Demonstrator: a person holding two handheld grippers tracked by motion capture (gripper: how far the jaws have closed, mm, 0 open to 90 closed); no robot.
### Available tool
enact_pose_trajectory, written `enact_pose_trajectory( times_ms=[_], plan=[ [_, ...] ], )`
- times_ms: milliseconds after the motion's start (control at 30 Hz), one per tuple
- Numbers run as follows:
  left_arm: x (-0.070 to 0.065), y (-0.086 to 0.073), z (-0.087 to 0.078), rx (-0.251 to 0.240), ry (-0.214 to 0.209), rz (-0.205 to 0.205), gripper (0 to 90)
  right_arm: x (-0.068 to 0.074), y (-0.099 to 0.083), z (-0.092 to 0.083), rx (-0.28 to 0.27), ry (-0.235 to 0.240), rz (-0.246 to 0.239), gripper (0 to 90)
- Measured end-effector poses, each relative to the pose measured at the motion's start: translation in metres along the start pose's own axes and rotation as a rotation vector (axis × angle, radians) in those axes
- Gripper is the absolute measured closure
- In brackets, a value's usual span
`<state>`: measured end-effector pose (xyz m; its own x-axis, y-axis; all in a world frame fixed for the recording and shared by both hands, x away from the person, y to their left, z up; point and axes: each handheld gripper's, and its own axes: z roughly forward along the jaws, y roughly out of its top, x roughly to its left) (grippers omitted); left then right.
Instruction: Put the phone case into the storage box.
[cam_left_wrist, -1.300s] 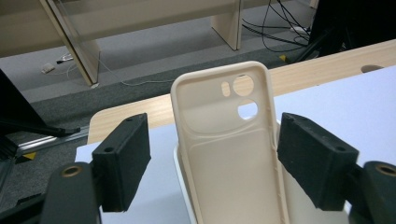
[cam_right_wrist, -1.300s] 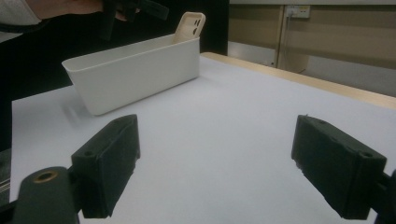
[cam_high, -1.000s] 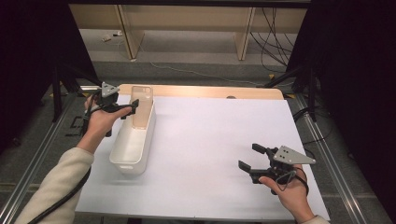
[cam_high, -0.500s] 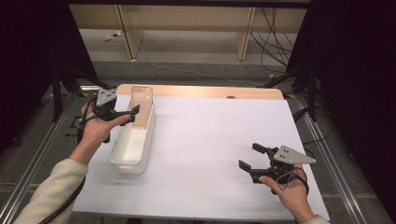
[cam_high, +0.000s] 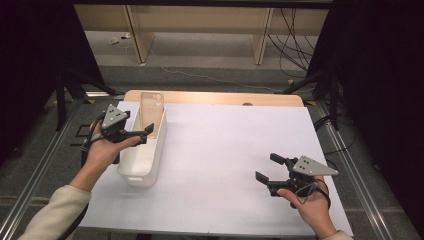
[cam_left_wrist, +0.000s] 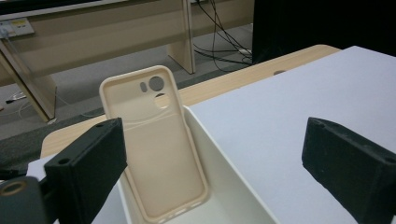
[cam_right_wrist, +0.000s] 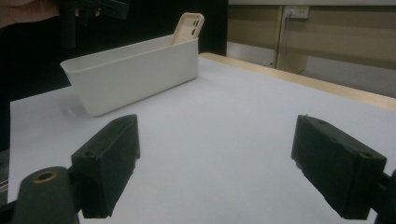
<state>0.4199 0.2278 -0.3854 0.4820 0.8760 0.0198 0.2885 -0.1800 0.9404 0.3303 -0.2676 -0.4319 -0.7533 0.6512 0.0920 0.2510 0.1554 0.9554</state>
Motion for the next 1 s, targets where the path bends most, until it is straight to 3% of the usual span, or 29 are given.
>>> enact_pose_trajectory(
  times_ms=[200, 500, 567, 600, 700, 733, 767, 1000],
  plan=[
    [-0.011, -0.002, -0.007, -0.009, -0.03, 0.018, 6.0, 0.0, 0.001, -0.001, 0.013, 0.006, -0.001, 16.6],
    [-0.022, -0.009, -0.016, -0.027, -0.072, 0.02, 6.1, 0.0, 0.0, -0.001, -0.012, 0.006, 0.012, 16.6],
    [-0.024, -0.011, -0.018, -0.034, -0.085, 0.018, 6.1, -0.001, 0.001, -0.001, -0.013, 0.0, -0.017, 16.5],
    [-0.025, -0.012, -0.019, -0.038, -0.087, 0.019, 6.2, 0.0, 0.001, -0.002, 0.005, 0.008, 0.009, 16.6],
    [-0.029, -0.015, -0.022, -0.044, -0.105, 0.023, 6.2, 0.001, 0.001, 0.0, -0.016, 0.005, 0.012, 16.6],
    [-0.031, -0.017, -0.024, -0.046, -0.11, 0.027, 6.2, -0.001, 0.001, 0.0, -0.028, 0.001, -0.015, 16.6],
    [-0.031, -0.018, -0.024, -0.046, -0.111, 0.03, 6.2, 0.001, 0.001, 0.0, -0.013, 0.007, 0.012, 16.6],
    [-0.04, -0.027, -0.029, -0.047, -0.146, 0.043, 6.2, 0.001, 0.001, 0.0, -0.021, -0.004, 0.009, 16.6]
  ],
)
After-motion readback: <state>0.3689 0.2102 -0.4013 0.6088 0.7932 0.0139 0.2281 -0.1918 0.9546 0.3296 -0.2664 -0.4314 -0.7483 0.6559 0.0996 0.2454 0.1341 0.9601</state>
